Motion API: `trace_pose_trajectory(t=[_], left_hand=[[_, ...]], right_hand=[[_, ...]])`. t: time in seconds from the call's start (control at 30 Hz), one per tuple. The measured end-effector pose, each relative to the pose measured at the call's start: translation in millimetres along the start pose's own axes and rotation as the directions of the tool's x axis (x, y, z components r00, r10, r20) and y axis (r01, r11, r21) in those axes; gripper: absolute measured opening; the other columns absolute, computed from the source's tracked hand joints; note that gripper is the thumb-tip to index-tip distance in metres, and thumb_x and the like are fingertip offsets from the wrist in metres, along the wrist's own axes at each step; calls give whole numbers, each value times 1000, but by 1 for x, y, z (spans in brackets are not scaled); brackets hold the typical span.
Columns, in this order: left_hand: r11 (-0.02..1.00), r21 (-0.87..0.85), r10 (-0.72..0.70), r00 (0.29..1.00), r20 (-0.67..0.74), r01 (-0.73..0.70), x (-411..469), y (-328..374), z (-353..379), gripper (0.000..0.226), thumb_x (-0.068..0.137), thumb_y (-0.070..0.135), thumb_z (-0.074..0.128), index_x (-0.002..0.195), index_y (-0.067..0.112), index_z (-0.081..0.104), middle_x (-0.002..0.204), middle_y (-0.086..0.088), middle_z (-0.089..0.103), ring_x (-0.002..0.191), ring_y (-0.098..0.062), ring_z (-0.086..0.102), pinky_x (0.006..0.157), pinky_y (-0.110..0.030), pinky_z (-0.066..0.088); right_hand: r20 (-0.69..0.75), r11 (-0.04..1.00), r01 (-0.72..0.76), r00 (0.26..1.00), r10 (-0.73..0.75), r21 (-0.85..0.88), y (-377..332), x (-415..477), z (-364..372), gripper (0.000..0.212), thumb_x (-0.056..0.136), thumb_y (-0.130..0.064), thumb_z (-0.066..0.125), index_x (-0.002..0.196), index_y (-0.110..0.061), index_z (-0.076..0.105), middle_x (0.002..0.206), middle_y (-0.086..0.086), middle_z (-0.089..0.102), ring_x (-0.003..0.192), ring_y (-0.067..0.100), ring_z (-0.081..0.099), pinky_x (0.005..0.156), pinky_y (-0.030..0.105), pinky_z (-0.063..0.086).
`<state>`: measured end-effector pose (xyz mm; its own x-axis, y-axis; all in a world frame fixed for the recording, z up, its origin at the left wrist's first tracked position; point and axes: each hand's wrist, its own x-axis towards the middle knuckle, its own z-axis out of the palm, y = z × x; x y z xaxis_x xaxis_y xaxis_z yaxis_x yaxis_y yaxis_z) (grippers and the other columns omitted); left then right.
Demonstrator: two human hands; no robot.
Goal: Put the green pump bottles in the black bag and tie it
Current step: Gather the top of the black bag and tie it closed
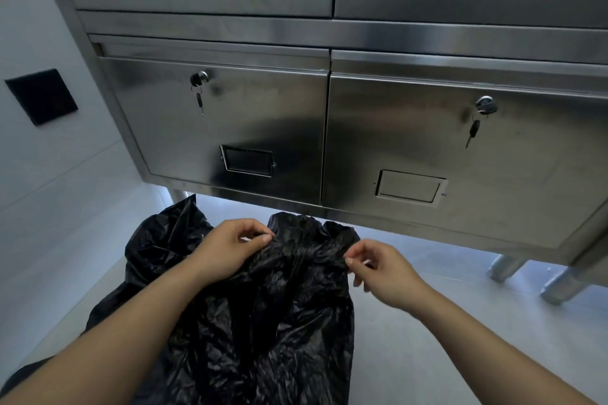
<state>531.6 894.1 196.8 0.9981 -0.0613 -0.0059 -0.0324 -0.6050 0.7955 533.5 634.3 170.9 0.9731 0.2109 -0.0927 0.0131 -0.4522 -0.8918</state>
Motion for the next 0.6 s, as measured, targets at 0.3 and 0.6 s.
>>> trace_pose_trajectory(t=[0.3,0.6], left_hand=[[997,-53,-64,997,-46,62,1,0,9,9,89,22,61,88,18,69,89,4,72,87,-12,67,88,-30,50],[997,-2,-82,992,96,83,-5,2,5,16,81,24,71,96,25,74,96,14,71,91,6,63,77,-4,41]], right_hand=[[-130,991,-19,992,1,-134,-7,3,26,25,67,-44,80,69,-25,64,72,-12,66,73,1,62,54,7,39],[-193,998,-19,981,8,-55,-12,5,20,22,72,-21,80,62,-31,63,69,-13,66,65,-2,60,52,5,38]])
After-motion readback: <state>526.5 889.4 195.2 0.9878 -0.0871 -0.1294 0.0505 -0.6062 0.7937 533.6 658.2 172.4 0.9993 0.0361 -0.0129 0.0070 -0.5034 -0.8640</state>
